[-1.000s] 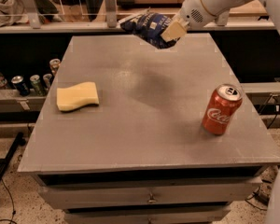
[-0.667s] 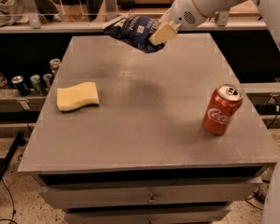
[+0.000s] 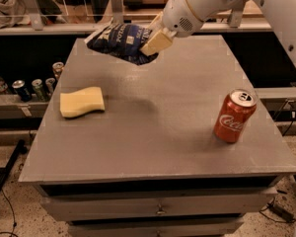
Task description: Move blue chip bag near sponge
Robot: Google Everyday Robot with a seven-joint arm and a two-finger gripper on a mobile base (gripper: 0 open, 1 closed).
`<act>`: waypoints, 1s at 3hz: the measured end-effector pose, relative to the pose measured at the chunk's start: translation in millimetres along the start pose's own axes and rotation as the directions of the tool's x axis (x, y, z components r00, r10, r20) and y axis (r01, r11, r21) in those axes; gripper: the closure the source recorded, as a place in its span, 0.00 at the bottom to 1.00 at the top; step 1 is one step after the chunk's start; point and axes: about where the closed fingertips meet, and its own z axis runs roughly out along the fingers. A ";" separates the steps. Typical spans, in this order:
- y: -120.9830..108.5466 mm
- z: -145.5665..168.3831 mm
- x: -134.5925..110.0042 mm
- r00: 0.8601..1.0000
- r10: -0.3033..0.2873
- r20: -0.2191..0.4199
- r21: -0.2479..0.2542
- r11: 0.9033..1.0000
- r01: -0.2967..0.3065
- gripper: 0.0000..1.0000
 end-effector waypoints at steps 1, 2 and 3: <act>20.2 13.4 -5.3 0.998 -0.033 -0.054 0.014 0.999 0.034 1.00; 33.1 34.7 1.3 0.990 -0.034 -0.134 0.035 0.999 0.039 1.00; 32.5 46.6 7.7 0.984 -0.005 -0.179 0.057 0.998 0.015 0.83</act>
Offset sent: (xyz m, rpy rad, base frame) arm -0.0301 0.0358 -0.0537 -0.2237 -0.0421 -0.0763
